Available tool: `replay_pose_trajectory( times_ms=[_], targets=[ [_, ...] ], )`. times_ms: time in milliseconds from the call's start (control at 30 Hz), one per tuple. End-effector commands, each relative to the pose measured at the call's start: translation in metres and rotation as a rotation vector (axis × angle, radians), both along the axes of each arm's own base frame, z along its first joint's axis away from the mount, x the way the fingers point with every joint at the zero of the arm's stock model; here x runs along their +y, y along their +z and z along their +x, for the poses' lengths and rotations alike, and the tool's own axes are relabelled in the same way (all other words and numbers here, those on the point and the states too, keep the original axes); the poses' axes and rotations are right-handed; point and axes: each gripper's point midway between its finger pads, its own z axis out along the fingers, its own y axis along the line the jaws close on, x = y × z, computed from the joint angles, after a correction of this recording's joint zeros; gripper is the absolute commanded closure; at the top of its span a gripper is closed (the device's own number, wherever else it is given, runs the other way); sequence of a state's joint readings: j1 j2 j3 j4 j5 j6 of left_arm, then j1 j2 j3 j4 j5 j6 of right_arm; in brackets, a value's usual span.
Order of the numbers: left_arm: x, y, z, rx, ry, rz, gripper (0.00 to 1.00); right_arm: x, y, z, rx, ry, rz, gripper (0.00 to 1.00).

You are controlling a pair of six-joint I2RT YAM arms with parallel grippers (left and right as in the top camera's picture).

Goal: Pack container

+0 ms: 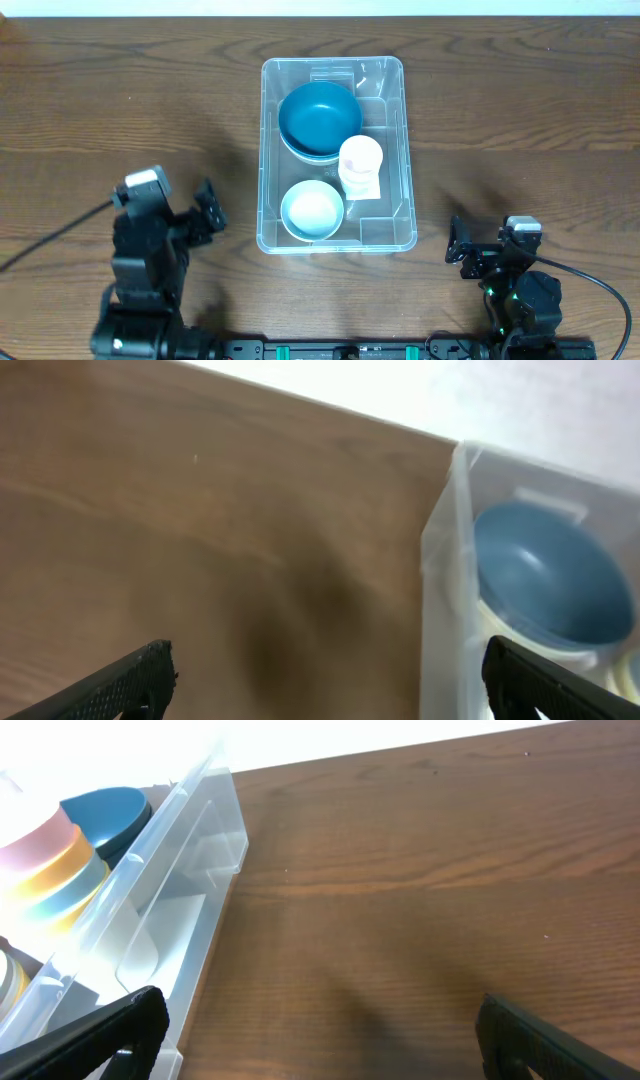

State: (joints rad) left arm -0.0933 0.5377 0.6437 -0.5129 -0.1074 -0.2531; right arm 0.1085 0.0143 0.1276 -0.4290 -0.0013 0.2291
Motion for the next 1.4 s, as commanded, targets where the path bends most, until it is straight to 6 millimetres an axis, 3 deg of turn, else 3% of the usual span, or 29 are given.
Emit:
replay_pose_trajectory(
  times_ms=[0,400,900,1367],
  targets=[
    [0.000,-0.018,-0.010,-0.014,-0.015,0.015,0.02,-0.001,0.000,0.000,-0.007,0.003,-0.011,0.01],
    [0.003,-0.068,-0.031,-0.076,-0.009,0.010,0.02,-0.001,0.000,0.000,-0.007,0.002,-0.011,0.01],
    [0.000,-0.112,-0.033,-0.061,-0.027,0.001,0.02,-0.001,0.000,0.000,-0.007,0.002,-0.011,0.01],
    [-0.001,-0.116,-0.034,-0.051,-0.031,0.000,0.01,-0.001,0.000,0.000,-0.007,0.003,-0.011,0.01]
  ],
)
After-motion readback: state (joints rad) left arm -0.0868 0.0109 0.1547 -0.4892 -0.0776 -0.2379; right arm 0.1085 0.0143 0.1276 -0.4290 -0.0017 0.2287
